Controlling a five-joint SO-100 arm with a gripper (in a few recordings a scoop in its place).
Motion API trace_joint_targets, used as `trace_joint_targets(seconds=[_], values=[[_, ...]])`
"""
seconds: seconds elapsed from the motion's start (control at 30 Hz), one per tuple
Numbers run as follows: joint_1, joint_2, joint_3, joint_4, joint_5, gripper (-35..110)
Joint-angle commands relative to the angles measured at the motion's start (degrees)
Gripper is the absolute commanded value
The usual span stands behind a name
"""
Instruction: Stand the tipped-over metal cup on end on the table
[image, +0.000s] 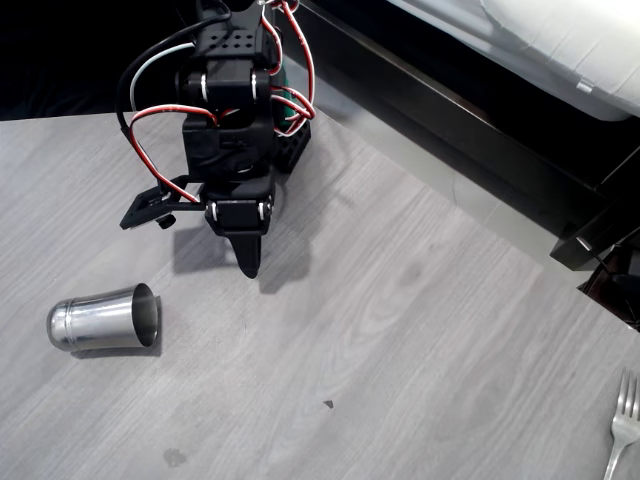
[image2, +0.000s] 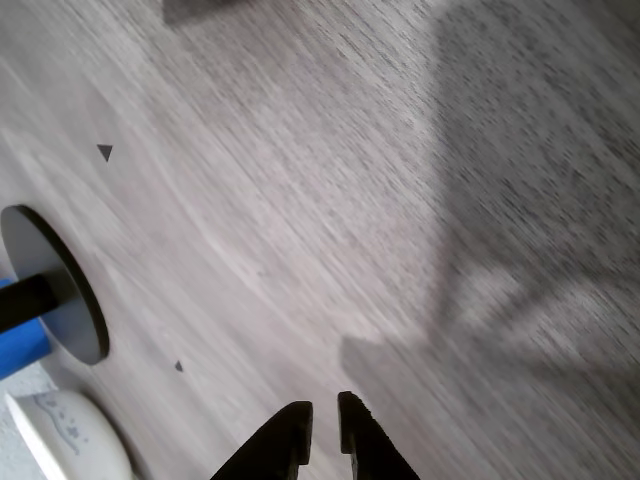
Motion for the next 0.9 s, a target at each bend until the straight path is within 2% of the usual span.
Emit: trace_joint_targets(seconds=[0.0, 0.37, 0.67, 0.87], values=[[-3.52, 1.67, -0.18, 0.18, -0.18, 0], [-4.57, 1.67, -0.18, 0.18, -0.53, 0], [-15.47, 1.76, -0.18, -0.26, -0.97, 0], [-7.47, 1.76, -0.18, -0.26, -0.79, 0]])
